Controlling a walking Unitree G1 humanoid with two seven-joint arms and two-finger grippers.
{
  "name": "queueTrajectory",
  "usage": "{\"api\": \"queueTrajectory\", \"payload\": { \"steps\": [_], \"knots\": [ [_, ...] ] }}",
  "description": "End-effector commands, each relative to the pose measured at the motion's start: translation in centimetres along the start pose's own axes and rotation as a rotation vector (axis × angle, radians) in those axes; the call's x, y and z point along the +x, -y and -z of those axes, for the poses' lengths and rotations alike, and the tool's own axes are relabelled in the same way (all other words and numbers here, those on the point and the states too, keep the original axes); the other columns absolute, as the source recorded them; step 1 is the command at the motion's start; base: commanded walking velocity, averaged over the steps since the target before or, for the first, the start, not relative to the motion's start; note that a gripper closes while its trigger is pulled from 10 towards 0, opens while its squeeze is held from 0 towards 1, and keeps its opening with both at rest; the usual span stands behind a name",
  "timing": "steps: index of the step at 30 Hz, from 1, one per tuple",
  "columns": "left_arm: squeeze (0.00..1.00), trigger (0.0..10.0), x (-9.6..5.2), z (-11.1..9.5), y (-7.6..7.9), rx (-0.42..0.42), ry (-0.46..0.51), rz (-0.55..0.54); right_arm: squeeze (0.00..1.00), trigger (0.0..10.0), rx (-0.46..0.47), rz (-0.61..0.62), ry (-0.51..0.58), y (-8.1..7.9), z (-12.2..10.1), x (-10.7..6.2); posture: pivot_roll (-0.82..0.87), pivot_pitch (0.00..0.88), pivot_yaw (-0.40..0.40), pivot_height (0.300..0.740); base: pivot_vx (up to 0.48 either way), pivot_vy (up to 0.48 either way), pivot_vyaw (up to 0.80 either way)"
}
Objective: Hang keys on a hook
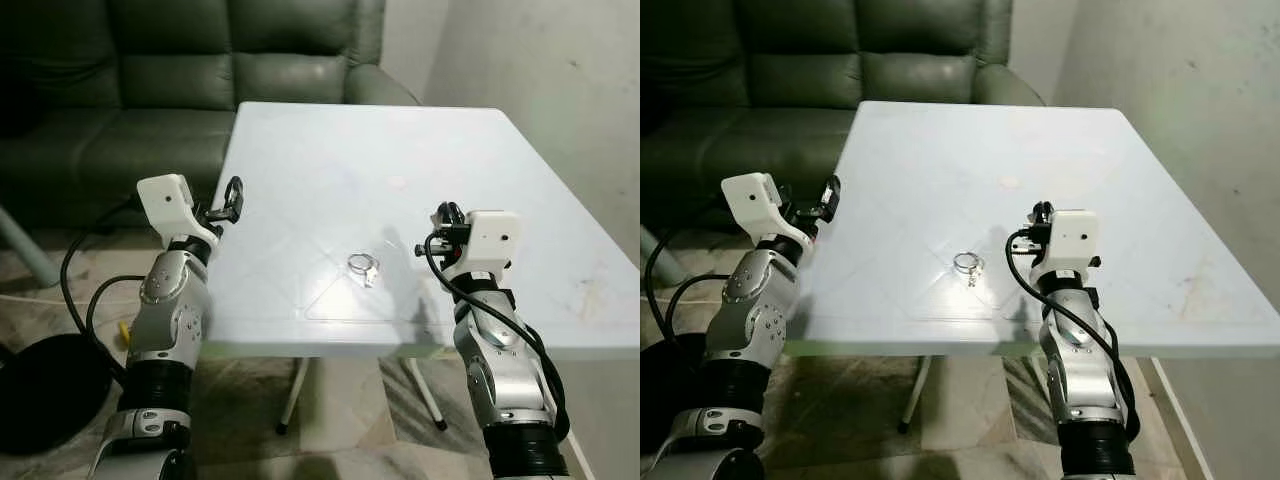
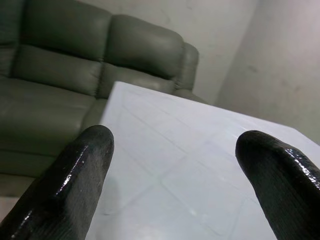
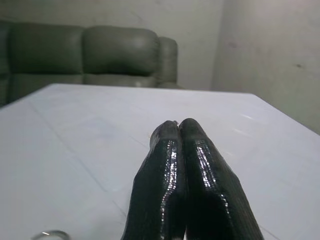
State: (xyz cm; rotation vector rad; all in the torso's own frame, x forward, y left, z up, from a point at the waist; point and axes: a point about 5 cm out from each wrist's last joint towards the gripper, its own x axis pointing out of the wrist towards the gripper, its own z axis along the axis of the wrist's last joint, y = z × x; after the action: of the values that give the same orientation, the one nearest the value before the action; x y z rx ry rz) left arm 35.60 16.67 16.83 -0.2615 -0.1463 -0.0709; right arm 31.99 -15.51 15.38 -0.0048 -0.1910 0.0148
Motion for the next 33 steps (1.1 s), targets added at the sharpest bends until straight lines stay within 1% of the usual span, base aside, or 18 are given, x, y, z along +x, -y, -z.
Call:
{"api": "queueTrajectory", "payload": {
  "steps": [1,6,12,22,31,32,33],
  "knots": [
    [0.0,10.0,-0.12,0.49,-0.16,-0.008,-0.024,-0.012,0.0,10.0,-0.001,0.004,0.01,-0.06,-0.56,0.1,-0.05,0.0,-0.034,0.74,0.0,0.0,-0.78],
    [0.0,10.0,-0.11,0.51,-0.14,-0.014,-0.026,-0.014,0.0,10.0,-0.001,0.003,0.004,-0.11,-0.59,0.08,-0.05,0.0,-0.034,0.74,0.0,0.0,-0.78],
    [0.0,10.0,-0.13,0.67,-0.06,-0.032,-0.033,-0.017,0.0,10.0,-0.004,-0.001,0.001,-0.19,-0.6,-0.01,-0.05,0.0,-0.037,0.74,0.0,0.477,-0.78],
    [0.0,10.0,-0.16,0.59,0.05,-0.037,-0.029,-0.027,0.0,10.0,-0.005,-0.012,-0.009,-0.54,-0.5,-0.11,-0.05,0.0,-0.041,0.74,0.0,0.0,-0.78],
    [0.0,10.0,-0.33,0.75,0.15,-0.064,-0.038,-0.024,0.0,10.0,-0.008,-0.024,-0.013,-0.82,-0.54,-0.14,-0.04,0.0,-0.049,0.74,0.0,0.0,-0.78],
    [0.0,10.0,-0.34,0.75,0.16,-0.065,-0.038,-0.023,0.0,10.0,-0.008,-0.024,-0.013,-0.83,-0.55,-0.14,-0.04,0.0,-0.049,0.74,0.0,0.0,-0.78],
    [0.0,10.0,-0.38,0.72,0.22,-0.048,-0.038,-0.012,0.0,10.0,-0.01,-0.026,-0.012,-0.85,-0.56,-0.14,-0.04,0.0,-0.049,0.74,0.0,0.0,-0.78]
  ]
}}
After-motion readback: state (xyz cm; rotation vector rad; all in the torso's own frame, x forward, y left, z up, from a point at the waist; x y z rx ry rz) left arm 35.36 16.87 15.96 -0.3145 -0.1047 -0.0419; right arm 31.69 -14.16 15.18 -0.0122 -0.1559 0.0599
